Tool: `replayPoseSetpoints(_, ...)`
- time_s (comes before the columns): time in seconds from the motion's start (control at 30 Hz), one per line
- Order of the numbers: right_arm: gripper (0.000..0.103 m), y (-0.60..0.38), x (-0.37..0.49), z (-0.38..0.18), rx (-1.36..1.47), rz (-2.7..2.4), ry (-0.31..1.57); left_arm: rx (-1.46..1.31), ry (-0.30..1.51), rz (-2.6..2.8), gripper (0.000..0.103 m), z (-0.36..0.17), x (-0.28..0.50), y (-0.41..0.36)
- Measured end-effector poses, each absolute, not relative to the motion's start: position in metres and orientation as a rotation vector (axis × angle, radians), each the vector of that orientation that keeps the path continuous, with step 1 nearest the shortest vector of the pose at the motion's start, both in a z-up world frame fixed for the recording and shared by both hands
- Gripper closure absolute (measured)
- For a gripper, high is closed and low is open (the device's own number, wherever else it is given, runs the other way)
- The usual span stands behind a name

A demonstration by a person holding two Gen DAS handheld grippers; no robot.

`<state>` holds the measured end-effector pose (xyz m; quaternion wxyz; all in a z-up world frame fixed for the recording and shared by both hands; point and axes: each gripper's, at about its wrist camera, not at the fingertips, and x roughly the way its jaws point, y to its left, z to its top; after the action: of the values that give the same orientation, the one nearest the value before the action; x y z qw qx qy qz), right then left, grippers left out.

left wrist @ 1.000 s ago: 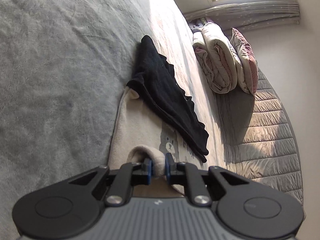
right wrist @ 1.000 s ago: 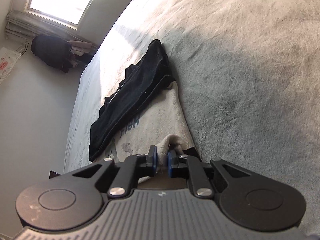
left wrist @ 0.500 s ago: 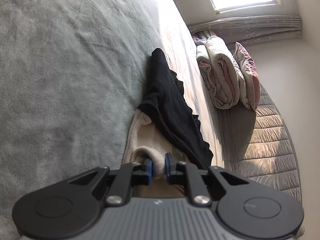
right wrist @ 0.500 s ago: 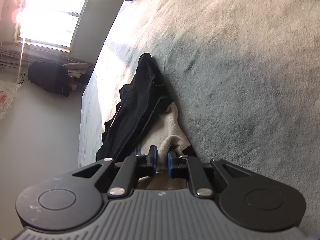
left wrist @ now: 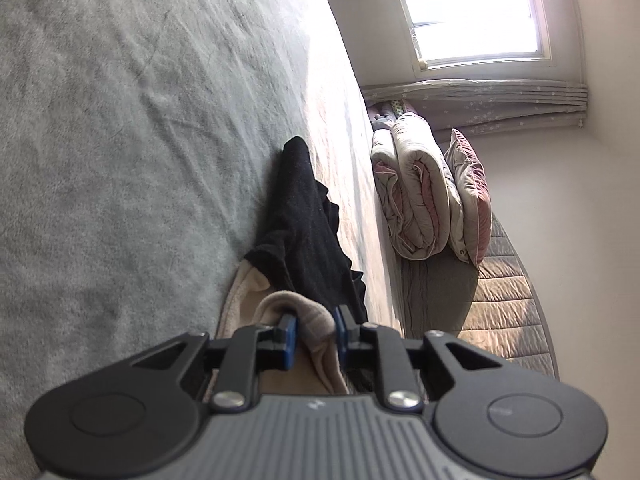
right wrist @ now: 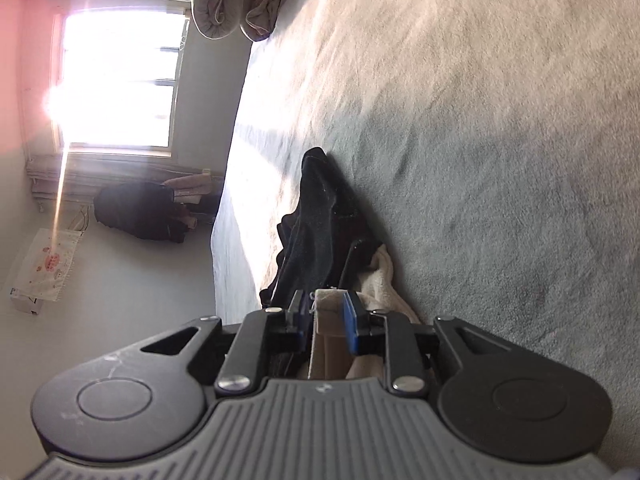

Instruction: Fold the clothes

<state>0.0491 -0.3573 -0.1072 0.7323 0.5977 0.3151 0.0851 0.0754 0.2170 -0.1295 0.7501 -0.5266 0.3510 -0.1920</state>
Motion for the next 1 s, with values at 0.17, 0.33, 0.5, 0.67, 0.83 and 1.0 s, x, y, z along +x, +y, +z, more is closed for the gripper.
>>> replayPoseSetpoints(0.17,0.064,-0.354,0.047,-0.088,1.179,0.16,0.652,-0.975,0.691,-0.355,0.067,-0.106,0.072,0.221)
replayPoseSetpoints(0.33,0.064,-0.322,0.05,-0.067,0.788,0.086,0.674,-0.702,0.678,-0.341,0.066,-0.089,0.078,0.202)
replayPoseSetpoints(0.5,0.064,-0.287,0.052,-0.067,0.457,0.075,0.675,-0.539,0.702,-0.352,0.066,-0.092,0.084,0.182)
replayPoseSetpoints(0.67,0.064,-0.264,0.06,-0.078,0.307,0.091,0.677,-0.428,0.702,-0.321,0.067,-0.095,0.084,0.17)
replayPoseSetpoints(0.83,0.067,-0.246,0.055,-0.085,0.173,0.07,0.643,-0.335,0.69,-0.295,0.074,-0.095,0.082,0.158)
replayPoseSetpoints(1.0,0.093,-0.238,0.045,-0.088,0.111,0.03,0.589,-0.275,0.656,-0.3,0.094,-0.094,0.071,0.151)
